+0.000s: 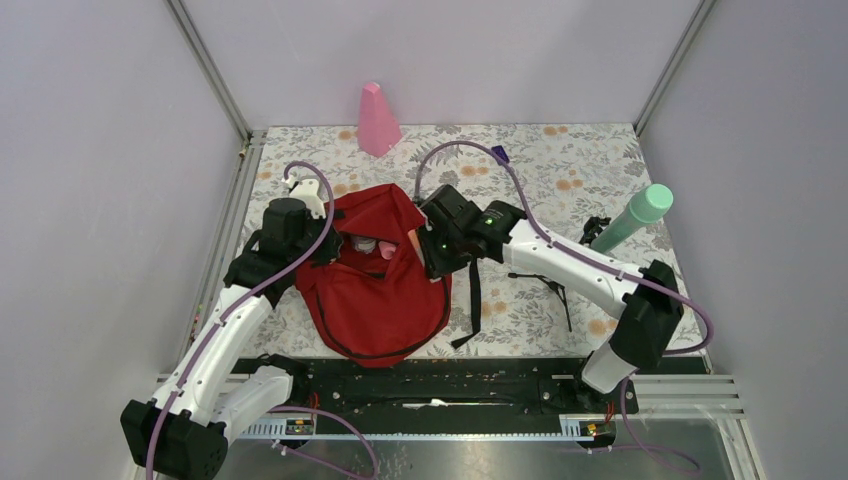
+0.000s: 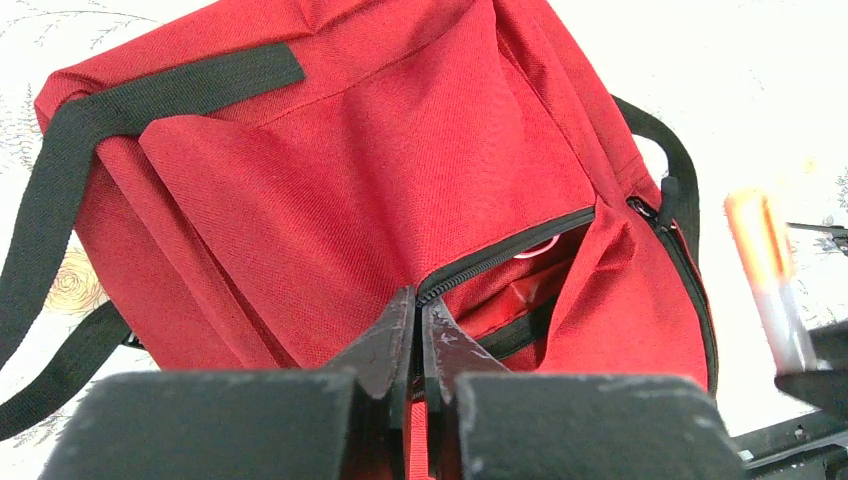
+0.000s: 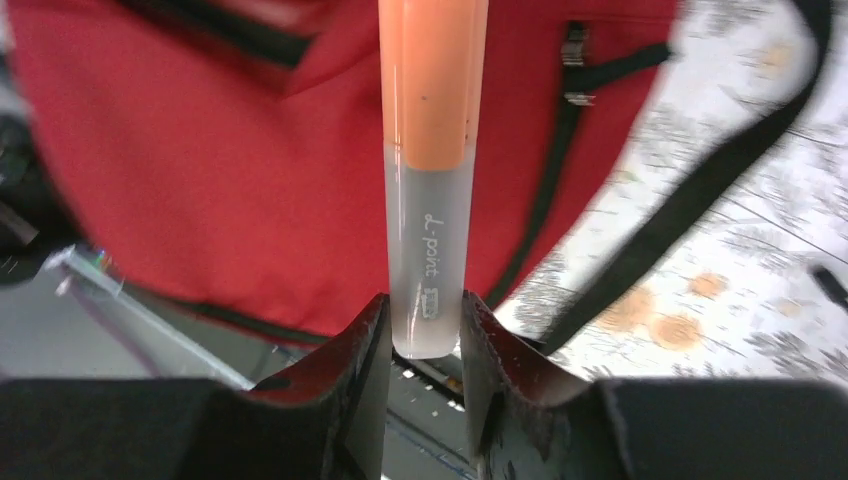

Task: Pack the student bag
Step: Pick up the stationery from the center of the board, then place the stationery in the student bag.

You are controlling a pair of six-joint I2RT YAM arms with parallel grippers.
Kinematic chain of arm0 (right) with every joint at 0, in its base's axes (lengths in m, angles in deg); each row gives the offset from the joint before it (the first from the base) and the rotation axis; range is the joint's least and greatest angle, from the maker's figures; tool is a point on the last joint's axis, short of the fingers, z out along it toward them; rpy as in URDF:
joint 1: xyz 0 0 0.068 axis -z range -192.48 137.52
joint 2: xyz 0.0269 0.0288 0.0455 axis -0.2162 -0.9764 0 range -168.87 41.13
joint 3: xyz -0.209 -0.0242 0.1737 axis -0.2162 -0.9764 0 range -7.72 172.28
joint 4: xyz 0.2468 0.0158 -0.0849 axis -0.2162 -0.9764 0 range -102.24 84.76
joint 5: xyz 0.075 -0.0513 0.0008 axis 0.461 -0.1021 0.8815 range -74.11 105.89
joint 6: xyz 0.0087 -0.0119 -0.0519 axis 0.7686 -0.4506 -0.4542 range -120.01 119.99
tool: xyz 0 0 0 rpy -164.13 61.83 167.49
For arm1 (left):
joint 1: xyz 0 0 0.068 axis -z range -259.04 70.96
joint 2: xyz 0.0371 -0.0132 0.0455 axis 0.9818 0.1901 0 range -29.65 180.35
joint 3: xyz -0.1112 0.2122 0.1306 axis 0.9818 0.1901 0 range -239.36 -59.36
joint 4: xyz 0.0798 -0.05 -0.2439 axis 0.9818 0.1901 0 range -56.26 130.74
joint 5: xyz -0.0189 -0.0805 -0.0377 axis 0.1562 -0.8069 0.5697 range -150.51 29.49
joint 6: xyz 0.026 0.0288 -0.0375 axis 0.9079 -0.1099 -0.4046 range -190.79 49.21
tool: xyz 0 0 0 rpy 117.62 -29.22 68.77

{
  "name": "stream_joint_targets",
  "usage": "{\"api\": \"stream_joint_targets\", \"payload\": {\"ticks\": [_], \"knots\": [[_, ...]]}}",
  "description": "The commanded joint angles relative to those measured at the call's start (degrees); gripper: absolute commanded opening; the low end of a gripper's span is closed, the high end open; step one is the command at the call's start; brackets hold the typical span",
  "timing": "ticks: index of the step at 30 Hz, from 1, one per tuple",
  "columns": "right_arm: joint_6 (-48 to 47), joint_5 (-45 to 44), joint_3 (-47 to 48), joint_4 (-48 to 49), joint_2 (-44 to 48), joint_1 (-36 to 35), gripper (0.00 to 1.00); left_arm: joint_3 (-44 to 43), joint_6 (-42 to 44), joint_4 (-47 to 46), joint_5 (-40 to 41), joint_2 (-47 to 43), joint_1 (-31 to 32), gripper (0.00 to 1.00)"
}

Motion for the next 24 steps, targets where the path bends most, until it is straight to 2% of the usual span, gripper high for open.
{"api": "stream_joint_targets", "payload": {"ticks": [1,7,18,24], "knots": [[-5.9,14.4,7.1,-5.4,-3.5,-3.3,0.1,-0.5,-0.3,-6.1,-0.6,-2.1,-0.5,0.0],[-6.2,21.0,13.0,-8.3,-8.9,-5.6,0.1,-0.3,-0.4,-6.8,-1.7,-2.1,-0.5,0.0],[-4.6,23.6,35.7,-20.2,-26.3,-4.8,0.11,0.3,-0.1,-7.5,-2.3,-3.4,-0.5,0.0],[-2.3,26.5,46.3,-22.3,-33.6,-1.8,0.11,0.3,0.1,-8.1,-3.7,-3.7,-0.5,0.0]]}}
